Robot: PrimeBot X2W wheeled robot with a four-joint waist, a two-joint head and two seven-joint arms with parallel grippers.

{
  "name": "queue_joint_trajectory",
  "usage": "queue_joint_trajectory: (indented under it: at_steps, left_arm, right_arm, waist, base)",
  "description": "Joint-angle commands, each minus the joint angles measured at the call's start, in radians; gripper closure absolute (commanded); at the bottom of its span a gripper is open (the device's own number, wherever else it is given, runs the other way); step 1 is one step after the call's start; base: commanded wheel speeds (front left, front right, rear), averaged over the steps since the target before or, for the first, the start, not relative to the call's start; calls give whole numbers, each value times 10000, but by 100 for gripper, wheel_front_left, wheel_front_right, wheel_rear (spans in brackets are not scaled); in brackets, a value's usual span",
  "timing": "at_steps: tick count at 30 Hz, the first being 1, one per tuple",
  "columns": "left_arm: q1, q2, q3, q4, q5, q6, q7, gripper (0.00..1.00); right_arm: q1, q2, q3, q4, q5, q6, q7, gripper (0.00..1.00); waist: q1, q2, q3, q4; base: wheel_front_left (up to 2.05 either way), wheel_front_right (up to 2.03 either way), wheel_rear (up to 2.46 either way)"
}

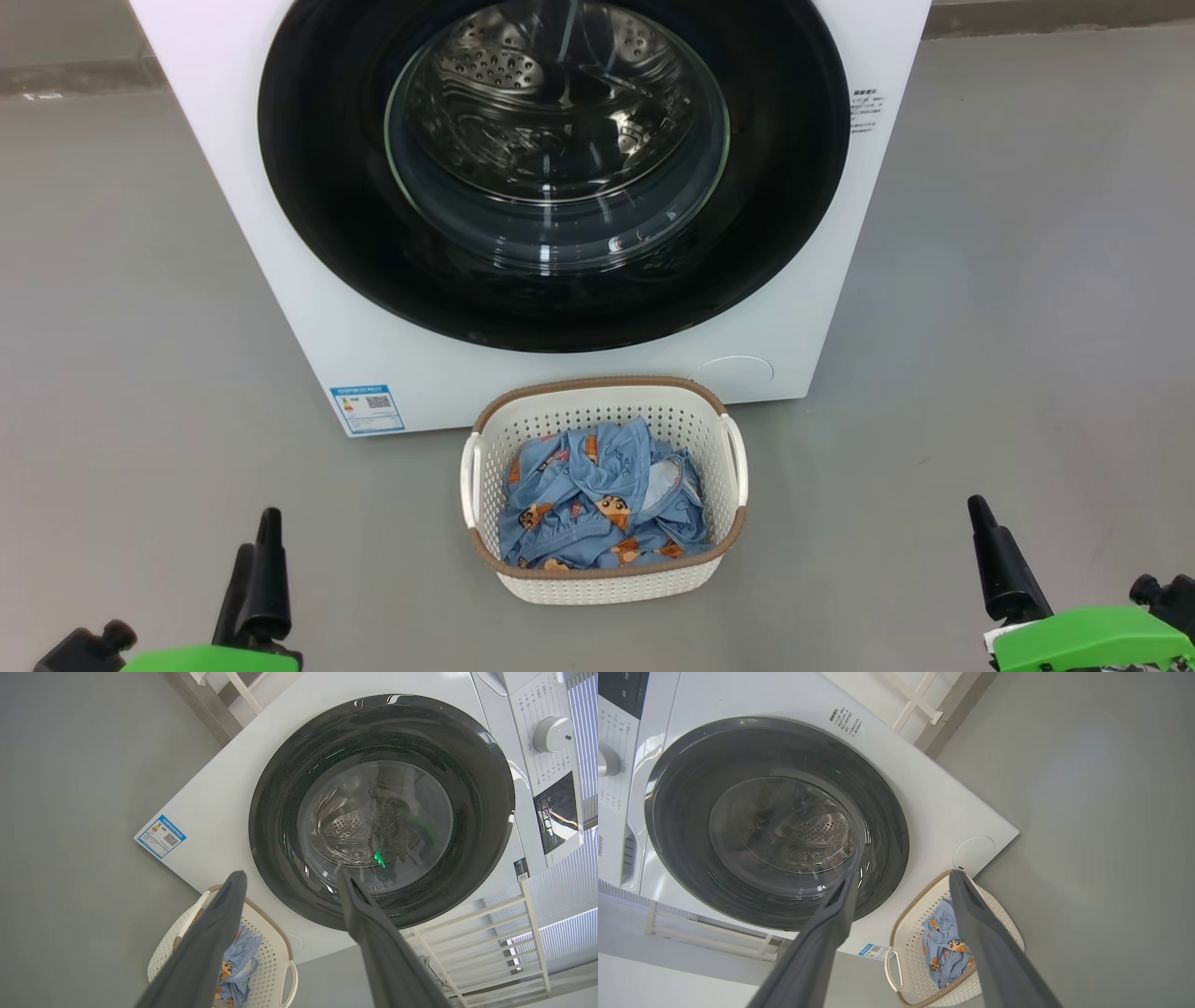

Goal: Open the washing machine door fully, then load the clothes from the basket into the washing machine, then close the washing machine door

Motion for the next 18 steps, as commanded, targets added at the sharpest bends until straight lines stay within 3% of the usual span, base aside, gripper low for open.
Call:
queue_joint_trajectory:
  at_steps: [1, 18]
  left_arm:
    - [-404, 106, 126, -340, 471, -56, -137, 0]
    - [-448, 123, -118, -466, 3389, -73, -641, 0]
  right_arm:
    - [-381, -116, 86, -254, -544, 93, -122, 0]
    - [-414, -13, 62, -126, -4151, 117, -618, 0]
  waist:
    - [-1, -1, -3, -4]
    - [-1, -1, 3, -30]
  base:
    - [0, 0, 0]
    - [0, 0, 0]
